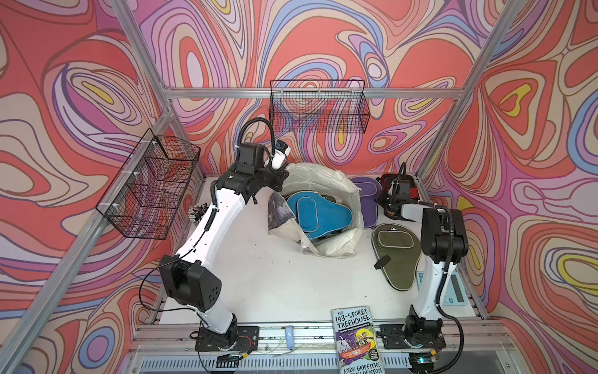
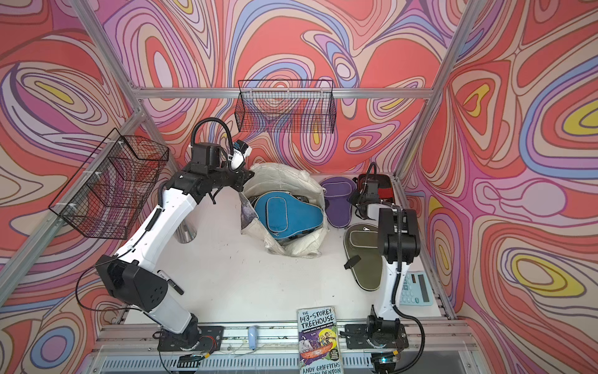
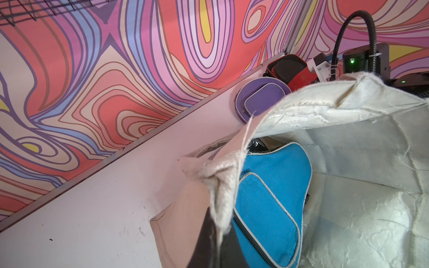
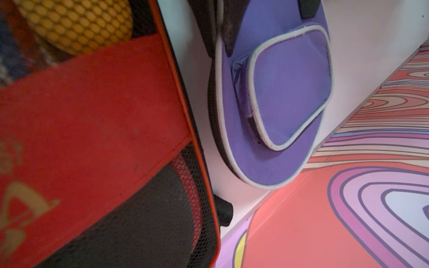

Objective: Remove the ping pong set from the canvas bag
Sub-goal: Place the ping pong set at the center of the board.

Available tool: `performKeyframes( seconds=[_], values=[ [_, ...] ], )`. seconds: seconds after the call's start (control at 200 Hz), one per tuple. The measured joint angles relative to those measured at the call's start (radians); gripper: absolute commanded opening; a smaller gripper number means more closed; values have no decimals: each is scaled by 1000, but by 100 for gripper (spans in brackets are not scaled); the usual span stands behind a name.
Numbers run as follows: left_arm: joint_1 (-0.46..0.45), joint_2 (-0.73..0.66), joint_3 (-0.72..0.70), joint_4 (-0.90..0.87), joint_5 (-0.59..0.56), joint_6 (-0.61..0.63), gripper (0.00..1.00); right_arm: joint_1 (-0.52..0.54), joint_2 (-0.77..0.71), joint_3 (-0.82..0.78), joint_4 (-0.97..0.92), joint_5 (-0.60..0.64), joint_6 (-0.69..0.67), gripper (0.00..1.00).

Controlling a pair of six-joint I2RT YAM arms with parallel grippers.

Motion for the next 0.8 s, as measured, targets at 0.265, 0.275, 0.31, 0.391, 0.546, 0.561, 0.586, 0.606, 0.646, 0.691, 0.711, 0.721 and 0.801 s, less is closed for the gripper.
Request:
performKeyframes(
  seconds=[0.265, 0.275, 0.31, 0.391, 0.546, 0.561, 0.586, 0.606, 0.646, 0.691, 0.711, 0.721, 0.801],
  values=[
    [0, 0, 0, 0, 3, 0, 0, 0, 1, 28, -26, 10, -3, 0],
    [0, 0, 0, 0, 3, 0, 0, 0, 1, 28, -26, 10, -3, 0],
    [0, 0, 0, 0, 3, 0, 0, 0, 1, 29, -29, 11, -4, 3],
    [0, 0, 0, 0, 3, 0, 0, 0, 0, 29, -37, 16, -3, 13],
    [0, 0, -1, 0, 6, 0, 0, 0, 0, 29, -42, 19, -17, 30],
    [0, 0, -1, 0, 7, 0, 0, 0, 0, 29, -42, 21, -14, 31],
    [0, 0, -1, 0, 7, 0, 0, 0, 0, 29, -42, 19, -16, 32],
    [0, 0, -1, 1, 7, 0, 0, 0, -1, 29, -43, 20, -16, 32],
    [0, 0, -3, 3, 8, 0, 0, 0, -3, 29, -43, 19, -18, 33],
    [0, 0, -6, 7, 11, 0, 0, 0, -8, 29, -44, 19, -19, 33],
    [0, 0, -8, 10, 11, 0, 0, 0, -11, 29, -44, 19, -19, 33],
    [0, 0, -8, 11, 12, 0, 0, 0, -13, 29, -44, 19, -19, 33],
    [0, 0, -14, 23, 14, 0, 0, 0, -30, 29, -47, 18, -20, 33]
  ],
)
